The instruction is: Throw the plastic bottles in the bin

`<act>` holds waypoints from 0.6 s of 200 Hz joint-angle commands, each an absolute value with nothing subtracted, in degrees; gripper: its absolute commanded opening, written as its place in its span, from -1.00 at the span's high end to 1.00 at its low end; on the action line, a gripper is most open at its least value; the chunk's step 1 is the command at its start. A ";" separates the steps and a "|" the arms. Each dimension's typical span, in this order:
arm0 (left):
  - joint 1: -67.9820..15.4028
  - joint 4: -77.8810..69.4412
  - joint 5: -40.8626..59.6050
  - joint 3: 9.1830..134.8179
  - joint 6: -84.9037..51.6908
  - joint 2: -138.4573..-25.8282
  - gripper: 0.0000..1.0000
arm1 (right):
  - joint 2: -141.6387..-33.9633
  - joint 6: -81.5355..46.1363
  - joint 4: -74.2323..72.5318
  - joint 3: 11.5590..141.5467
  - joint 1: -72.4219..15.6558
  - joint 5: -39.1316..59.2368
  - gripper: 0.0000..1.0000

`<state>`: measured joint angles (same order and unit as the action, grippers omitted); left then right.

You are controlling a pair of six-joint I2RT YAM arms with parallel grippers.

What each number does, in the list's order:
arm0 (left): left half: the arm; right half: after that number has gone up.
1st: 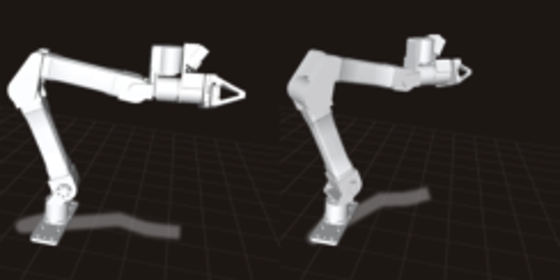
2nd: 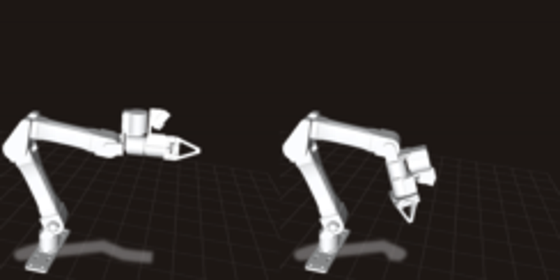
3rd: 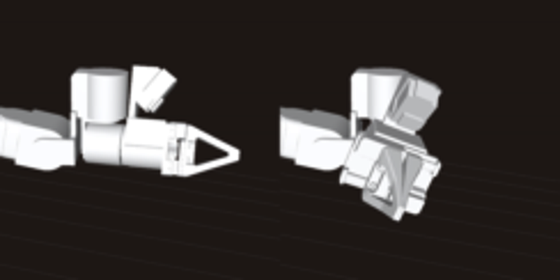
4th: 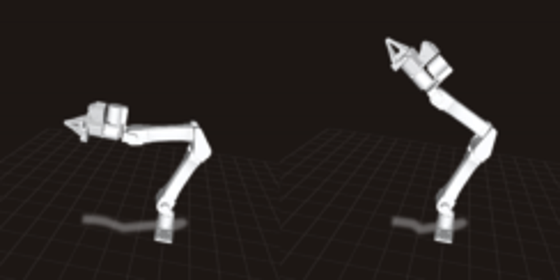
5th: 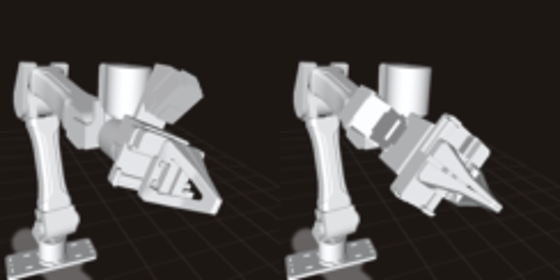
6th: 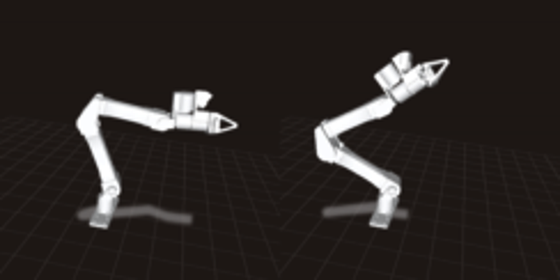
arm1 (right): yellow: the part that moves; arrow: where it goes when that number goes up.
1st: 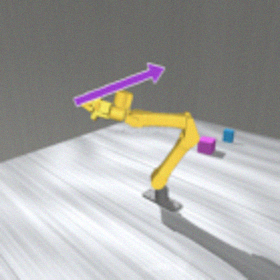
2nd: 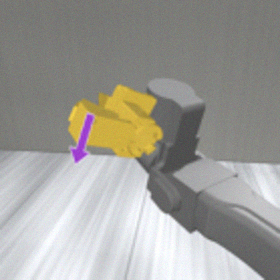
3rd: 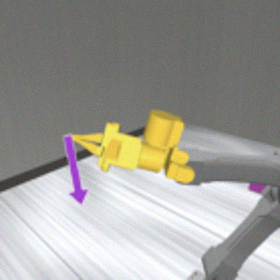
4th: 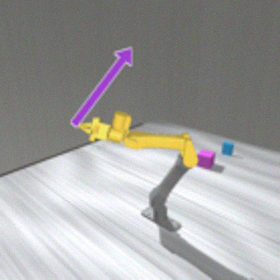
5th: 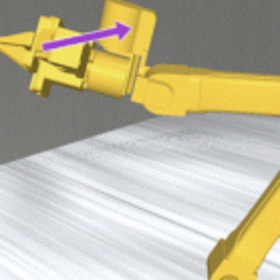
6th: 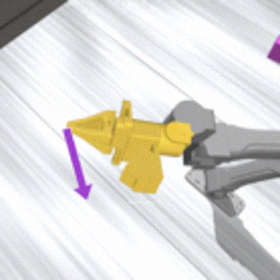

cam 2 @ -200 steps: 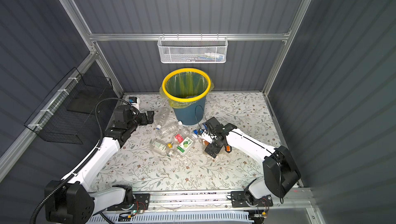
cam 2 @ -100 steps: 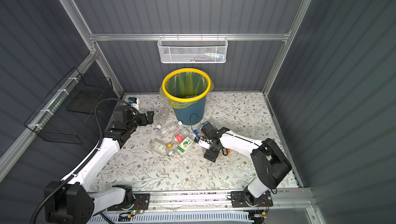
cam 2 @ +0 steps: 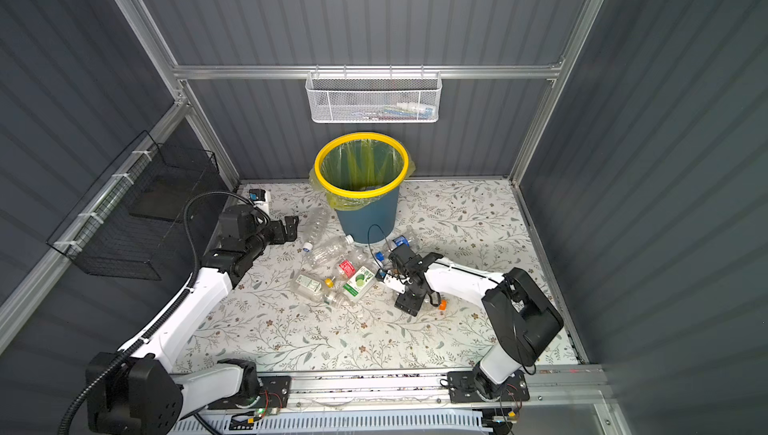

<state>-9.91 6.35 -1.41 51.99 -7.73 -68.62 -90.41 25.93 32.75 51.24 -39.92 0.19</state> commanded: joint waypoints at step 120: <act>-9.40 2.91 0.70 48.47 -7.33 -66.06 -0.99 | -79.69 18.66 29.50 46.85 -39.01 2.51 -0.40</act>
<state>-9.89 3.36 0.10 49.43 -7.73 -67.44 -77.82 18.46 27.86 48.03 -39.33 3.22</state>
